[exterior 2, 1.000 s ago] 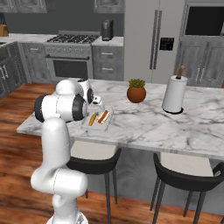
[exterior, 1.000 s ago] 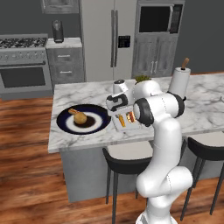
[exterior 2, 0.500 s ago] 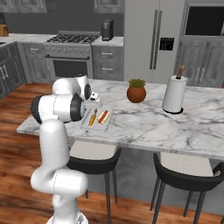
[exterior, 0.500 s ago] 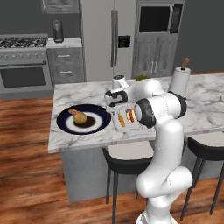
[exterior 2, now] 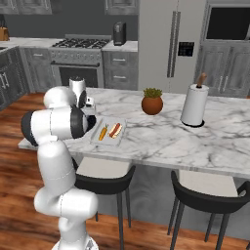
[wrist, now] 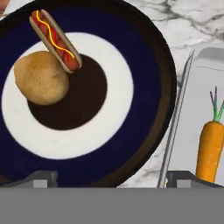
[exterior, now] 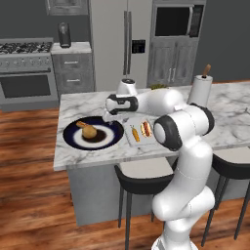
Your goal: Place one cooked food and one vegetable from the large plate to each tupperware container.
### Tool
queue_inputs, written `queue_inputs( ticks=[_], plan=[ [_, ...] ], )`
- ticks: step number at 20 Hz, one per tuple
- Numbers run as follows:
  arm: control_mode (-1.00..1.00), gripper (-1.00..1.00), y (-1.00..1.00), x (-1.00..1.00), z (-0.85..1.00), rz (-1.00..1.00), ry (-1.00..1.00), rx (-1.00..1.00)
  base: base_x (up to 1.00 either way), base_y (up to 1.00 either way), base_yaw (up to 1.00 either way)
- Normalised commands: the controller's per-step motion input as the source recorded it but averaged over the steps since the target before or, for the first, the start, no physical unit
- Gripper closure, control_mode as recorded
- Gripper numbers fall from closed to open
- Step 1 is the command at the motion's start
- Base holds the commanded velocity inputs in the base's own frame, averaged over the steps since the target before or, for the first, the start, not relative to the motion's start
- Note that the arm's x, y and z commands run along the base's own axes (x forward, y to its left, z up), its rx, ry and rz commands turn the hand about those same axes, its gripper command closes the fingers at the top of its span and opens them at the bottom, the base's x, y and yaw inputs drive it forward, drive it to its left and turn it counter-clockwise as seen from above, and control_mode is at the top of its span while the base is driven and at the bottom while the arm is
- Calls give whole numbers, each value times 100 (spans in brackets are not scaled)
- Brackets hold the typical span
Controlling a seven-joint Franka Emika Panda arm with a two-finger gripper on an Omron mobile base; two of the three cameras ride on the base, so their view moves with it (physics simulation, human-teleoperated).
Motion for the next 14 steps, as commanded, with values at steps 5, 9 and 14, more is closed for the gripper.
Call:
queue_inputs(
  ticks=[5, 9, 14],
  plan=[
    [-100, -100, 97, -23, 6, 42, -2, 7, 0, 0, 0],
    [-100, -100, 51, -3, 12, 24, 0, 0, 0, 0, 0],
    [-100, -100, 53, 13, 0, 8, 3, -9, 0, 0, 0]
  ],
)
